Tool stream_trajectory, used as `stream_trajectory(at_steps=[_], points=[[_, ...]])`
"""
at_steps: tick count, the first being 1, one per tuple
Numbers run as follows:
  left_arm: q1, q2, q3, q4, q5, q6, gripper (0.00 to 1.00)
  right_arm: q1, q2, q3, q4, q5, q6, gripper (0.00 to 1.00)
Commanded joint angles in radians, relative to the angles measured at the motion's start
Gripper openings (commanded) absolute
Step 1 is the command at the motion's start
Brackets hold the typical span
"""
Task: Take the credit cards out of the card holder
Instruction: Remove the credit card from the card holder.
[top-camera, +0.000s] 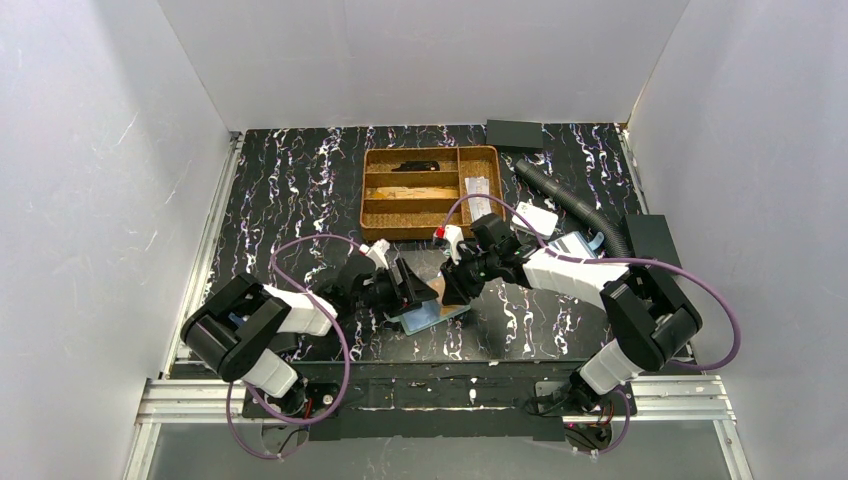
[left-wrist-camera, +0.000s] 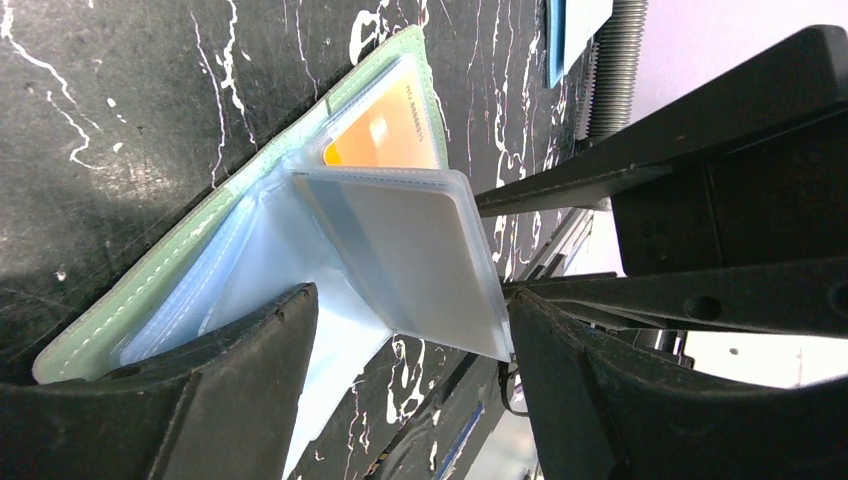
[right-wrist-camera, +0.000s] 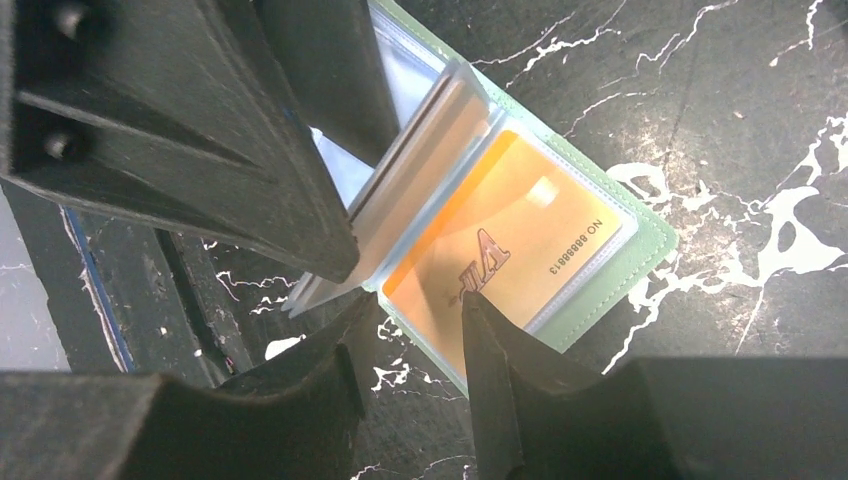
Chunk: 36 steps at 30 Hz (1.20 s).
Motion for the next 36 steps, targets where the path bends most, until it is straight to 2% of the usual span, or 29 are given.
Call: stream_trajectory(at_steps=[1, 9, 18, 21, 25, 28, 36], points=[[0.018, 0.025, -0.08, -0.117, -0.016, 0.01, 0.7, -0.009, 0.013, 0.032, -0.001, 0.018, -0.005, 0.45], [0.043, 0.155, -0.13, 0.118, 0.038, -0.075, 0.66, -0.012, -0.001, 0.023, 0.007, -0.027, -0.007, 0.46], [0.082, 0.468, -0.205, 0.669, 0.109, -0.25, 0.62, -0.013, 0.005, 0.02, 0.019, -0.062, 0.0, 0.48], [0.083, 0.498, -0.205, 0.679, 0.113, -0.252, 0.61, -0.013, -0.011, 0.017, 0.016, -0.102, -0.015, 0.5], [0.086, 0.478, -0.21, 0.671, 0.106, -0.245, 0.6, -0.013, -0.046, 0.004, 0.017, -0.166, -0.043, 0.61], [0.086, 0.491, -0.199, 0.67, 0.112, -0.249, 0.58, -0.013, -0.047, 0.01, 0.005, -0.175, -0.05, 0.64], [0.089, 0.49, -0.203, 0.673, 0.115, -0.246, 0.4, -0.064, -0.063, 0.025, -0.003, -0.138, -0.042, 0.66]])
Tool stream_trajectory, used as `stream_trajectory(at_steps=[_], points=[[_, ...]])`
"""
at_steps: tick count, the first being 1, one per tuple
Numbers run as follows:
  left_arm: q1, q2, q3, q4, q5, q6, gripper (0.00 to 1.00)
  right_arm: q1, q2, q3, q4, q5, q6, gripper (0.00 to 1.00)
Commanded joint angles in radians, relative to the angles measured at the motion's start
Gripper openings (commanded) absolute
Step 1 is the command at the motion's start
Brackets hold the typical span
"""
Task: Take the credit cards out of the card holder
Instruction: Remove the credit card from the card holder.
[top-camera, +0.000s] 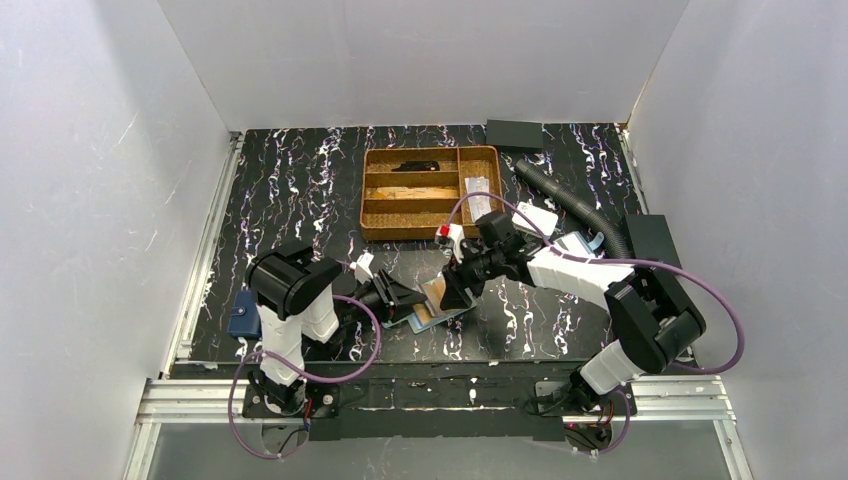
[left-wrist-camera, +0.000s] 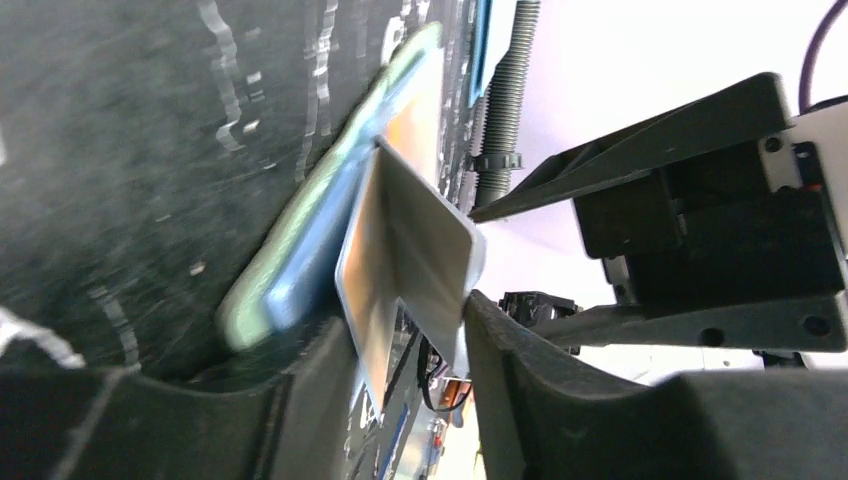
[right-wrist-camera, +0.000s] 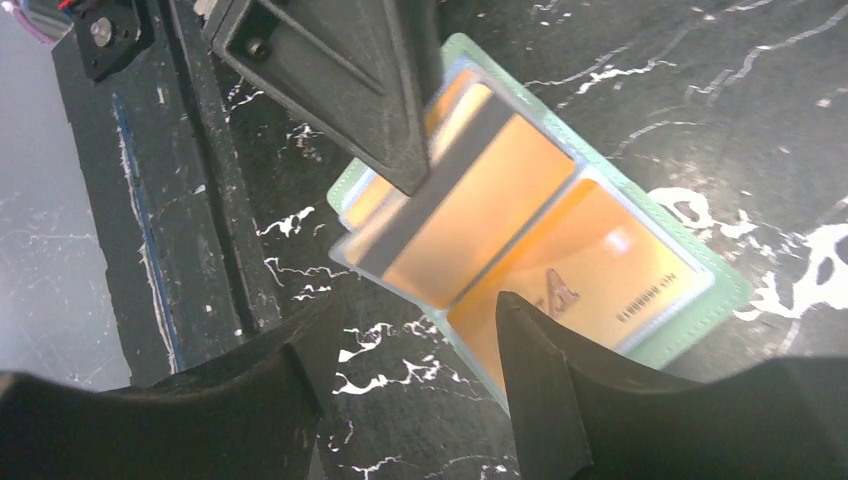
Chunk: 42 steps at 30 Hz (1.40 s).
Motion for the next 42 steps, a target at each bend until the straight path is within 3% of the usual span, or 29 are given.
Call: stream_trajectory(at_steps=[1, 6, 15, 18, 24, 32, 42], points=[[-0.004, 0.035, -0.034, -0.196, -0.026, 0.065, 0.38, -0.06, -0.054, 0.026, 0.01, -0.006, 0.003, 0.66], [-0.002, 0.038, -0.033, -0.198, -0.022, 0.069, 0.36, -0.143, -0.091, 0.014, 0.026, -0.09, 0.019, 0.67], [-0.002, 0.034, -0.009, -0.198, -0.007, 0.06, 0.37, -0.102, -0.083, 0.009, 0.011, -0.128, -0.017, 0.67], [-0.002, 0.031, -0.01, -0.199, -0.01, 0.056, 0.37, -0.034, -0.083, 0.027, -0.035, -0.054, -0.072, 0.7], [-0.002, 0.041, -0.01, -0.201, -0.019, 0.041, 0.37, 0.099, -0.067, 0.066, -0.118, 0.142, -0.186, 0.97], [-0.002, 0.043, -0.013, -0.201, -0.027, 0.031, 0.38, 0.303, 0.033, 0.151, -0.137, 0.481, -0.205, 0.98], [-0.002, 0.05, -0.011, -0.201, -0.026, 0.031, 0.38, 0.349, 0.086, 0.169, -0.107, 0.615, -0.152, 0.98]])
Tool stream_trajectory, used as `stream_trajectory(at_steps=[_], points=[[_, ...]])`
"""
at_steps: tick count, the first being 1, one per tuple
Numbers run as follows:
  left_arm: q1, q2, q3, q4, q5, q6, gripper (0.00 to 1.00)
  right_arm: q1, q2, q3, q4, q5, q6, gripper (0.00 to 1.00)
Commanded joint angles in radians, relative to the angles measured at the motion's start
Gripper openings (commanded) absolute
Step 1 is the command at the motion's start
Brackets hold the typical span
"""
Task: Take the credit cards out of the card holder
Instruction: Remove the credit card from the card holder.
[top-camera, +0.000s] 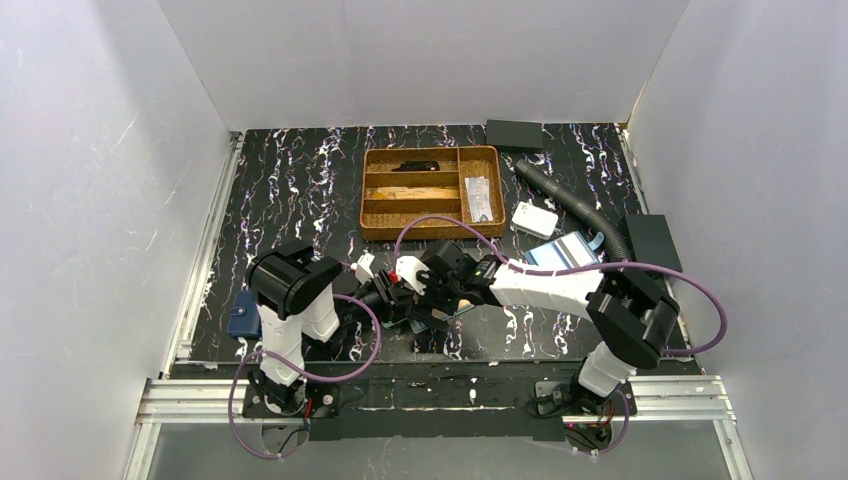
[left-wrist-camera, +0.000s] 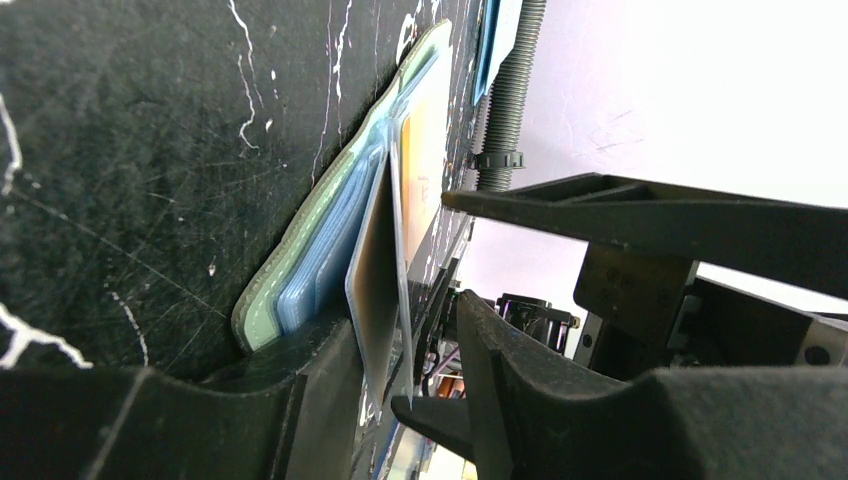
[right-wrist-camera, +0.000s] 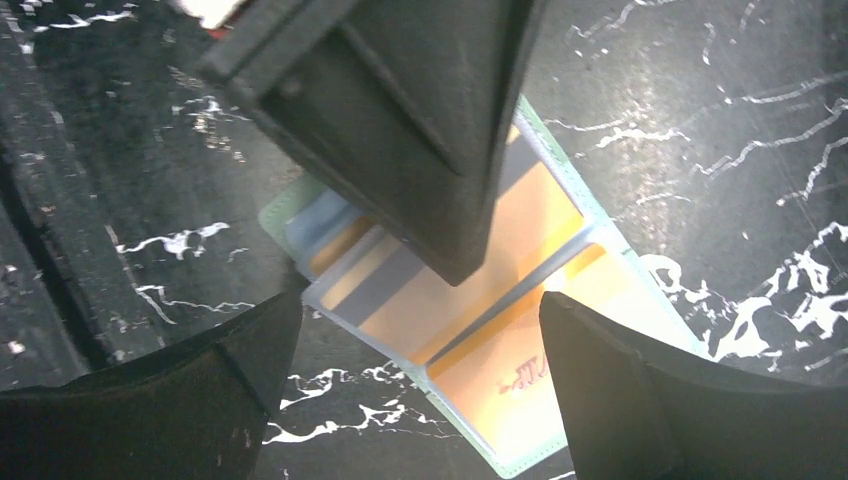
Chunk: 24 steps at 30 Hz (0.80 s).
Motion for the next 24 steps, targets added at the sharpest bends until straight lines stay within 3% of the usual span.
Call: stream_trajectory(at_steps=[1, 10, 24], points=[[-0.004, 0.046, -0.013, -0.161, -0.035, 0.04, 0.38, 0.012, 0.007, 0.033, 0.025, 0.087, 0.027, 0.98], [-0.004, 0.045, -0.017, -0.159, -0.036, 0.039, 0.39, 0.03, 0.022, 0.05, 0.015, 0.072, 0.037, 0.98], [-0.004, 0.042, -0.026, -0.159, -0.041, 0.041, 0.4, 0.023, -0.003, 0.038, 0.026, 0.177, 0.043, 0.95]])
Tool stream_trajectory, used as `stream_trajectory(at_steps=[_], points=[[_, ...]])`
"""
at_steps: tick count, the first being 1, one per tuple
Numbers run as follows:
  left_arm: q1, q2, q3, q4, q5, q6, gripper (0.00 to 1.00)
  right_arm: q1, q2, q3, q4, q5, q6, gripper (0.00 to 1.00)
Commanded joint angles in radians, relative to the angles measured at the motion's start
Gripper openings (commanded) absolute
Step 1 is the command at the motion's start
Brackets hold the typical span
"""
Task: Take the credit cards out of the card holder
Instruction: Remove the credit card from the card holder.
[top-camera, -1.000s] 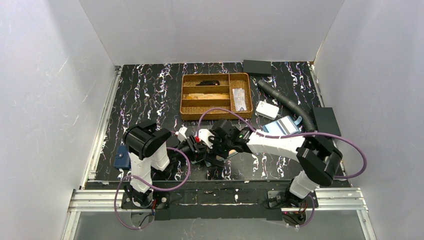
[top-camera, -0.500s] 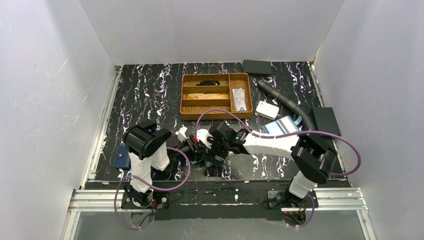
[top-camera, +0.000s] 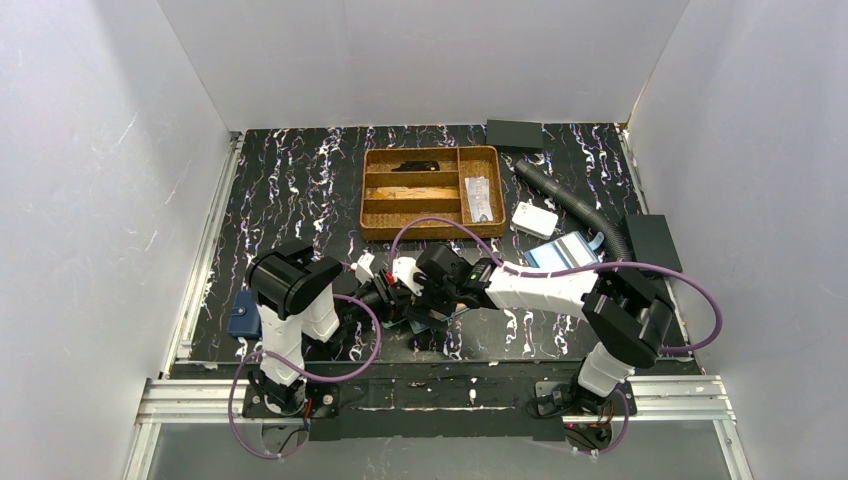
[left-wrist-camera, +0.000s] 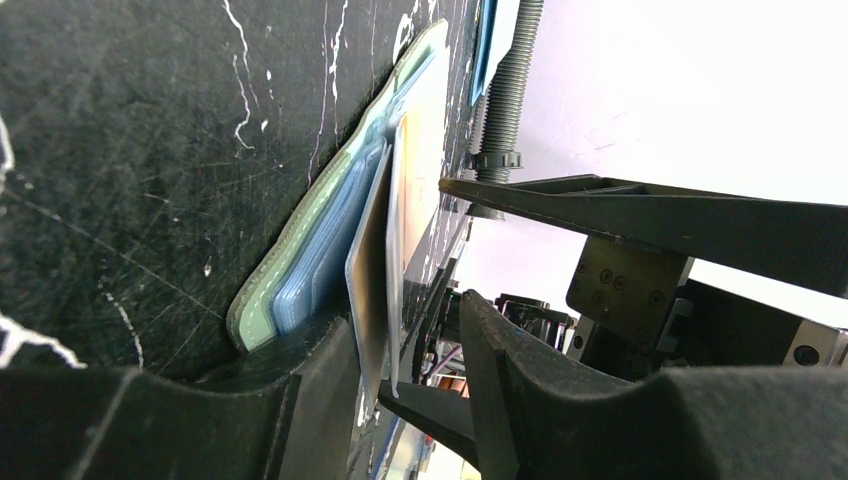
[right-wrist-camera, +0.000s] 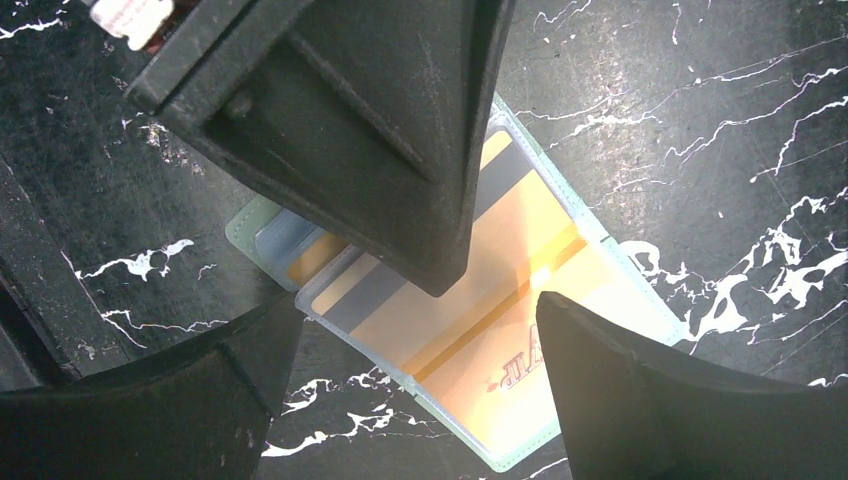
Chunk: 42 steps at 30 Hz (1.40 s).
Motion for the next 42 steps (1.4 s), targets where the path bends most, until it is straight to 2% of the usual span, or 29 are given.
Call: stream_trajectory(at_steps=[1, 10, 31, 37, 42], points=[[-0.004, 0.041, -0.027, -0.164, -0.041, 0.045, 0.41, -0.008, -0.029, 0.029, 0.02, 0.048, 0.009, 0.94], [0.001, 0.021, -0.033, -0.164, -0.04, 0.055, 0.48, -0.069, -0.073, 0.001, 0.028, 0.01, 0.02, 0.92], [0.014, -0.022, -0.036, -0.161, -0.03, 0.07, 0.48, -0.173, -0.131, -0.044, 0.049, -0.033, 0.046, 0.9], [0.014, 0.004, -0.038, -0.161, -0.03, 0.067, 0.41, -0.226, -0.161, -0.057, 0.055, -0.048, 0.062, 0.9], [0.014, 0.033, -0.016, -0.161, -0.021, 0.063, 0.22, -0.28, -0.19, -0.069, 0.057, -0.075, 0.07, 0.94]])
